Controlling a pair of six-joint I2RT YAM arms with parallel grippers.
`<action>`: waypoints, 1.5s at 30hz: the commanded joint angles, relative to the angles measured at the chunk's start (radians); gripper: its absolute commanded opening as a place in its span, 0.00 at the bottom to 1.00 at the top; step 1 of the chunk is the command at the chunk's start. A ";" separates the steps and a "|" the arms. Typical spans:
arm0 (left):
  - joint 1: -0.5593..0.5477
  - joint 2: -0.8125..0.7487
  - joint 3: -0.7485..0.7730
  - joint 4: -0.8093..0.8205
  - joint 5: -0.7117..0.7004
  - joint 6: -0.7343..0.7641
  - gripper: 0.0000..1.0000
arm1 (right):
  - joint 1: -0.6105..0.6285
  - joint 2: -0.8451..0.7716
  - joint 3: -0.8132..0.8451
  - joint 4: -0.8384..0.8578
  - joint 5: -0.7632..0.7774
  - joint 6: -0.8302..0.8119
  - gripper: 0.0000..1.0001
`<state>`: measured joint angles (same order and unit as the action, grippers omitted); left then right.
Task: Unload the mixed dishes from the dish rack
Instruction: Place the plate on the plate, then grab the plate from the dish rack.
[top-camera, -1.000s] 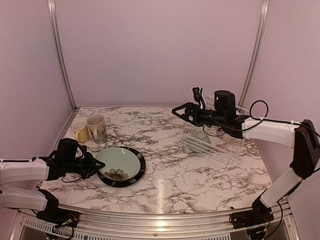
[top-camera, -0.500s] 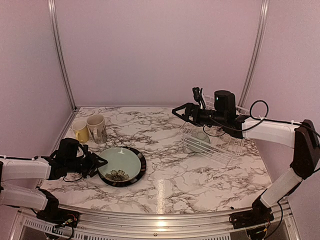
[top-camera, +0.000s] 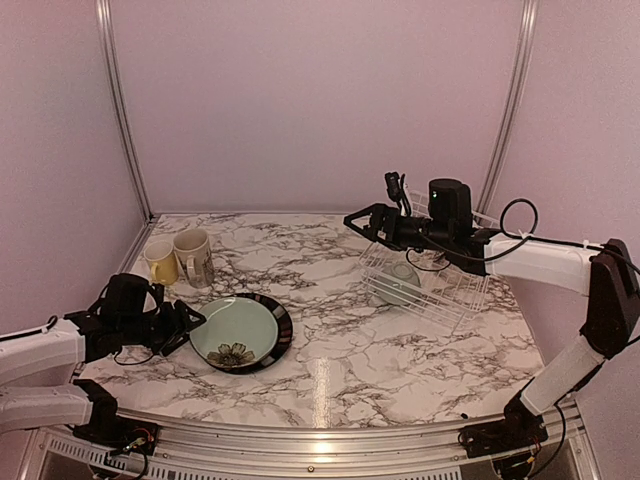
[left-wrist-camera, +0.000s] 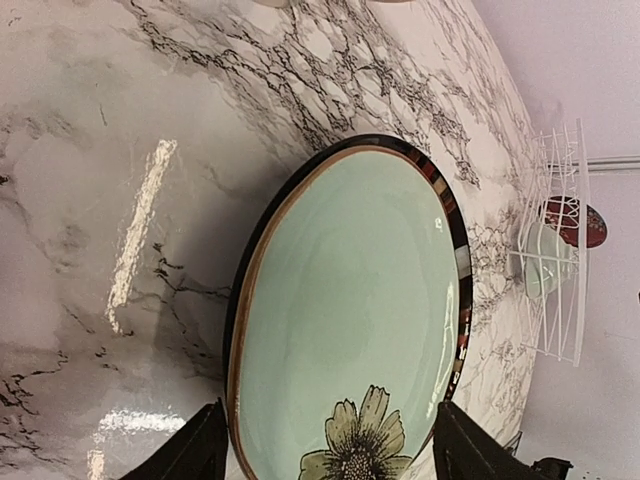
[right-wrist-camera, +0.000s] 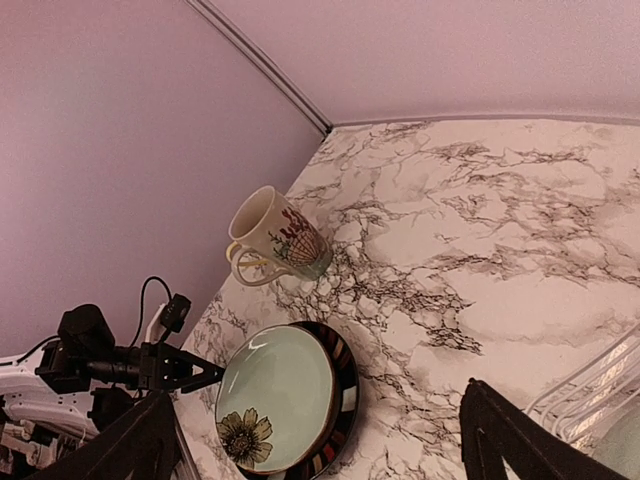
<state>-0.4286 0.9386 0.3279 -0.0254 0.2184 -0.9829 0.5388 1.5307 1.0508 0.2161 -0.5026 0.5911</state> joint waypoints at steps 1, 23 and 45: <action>0.005 0.000 0.029 -0.028 -0.015 0.030 0.73 | -0.002 0.001 0.037 0.004 0.006 -0.006 0.95; -0.003 -0.074 0.164 -0.186 -0.111 0.118 0.92 | -0.032 -0.032 0.052 -0.109 0.092 -0.120 0.96; -0.003 0.055 0.680 -0.212 0.016 0.428 0.98 | -0.246 -0.143 -0.014 -0.300 0.240 -0.197 0.97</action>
<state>-0.4297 0.9302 0.8669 -0.2550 0.1886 -0.6754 0.3355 1.4288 1.0573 -0.0212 -0.3016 0.3889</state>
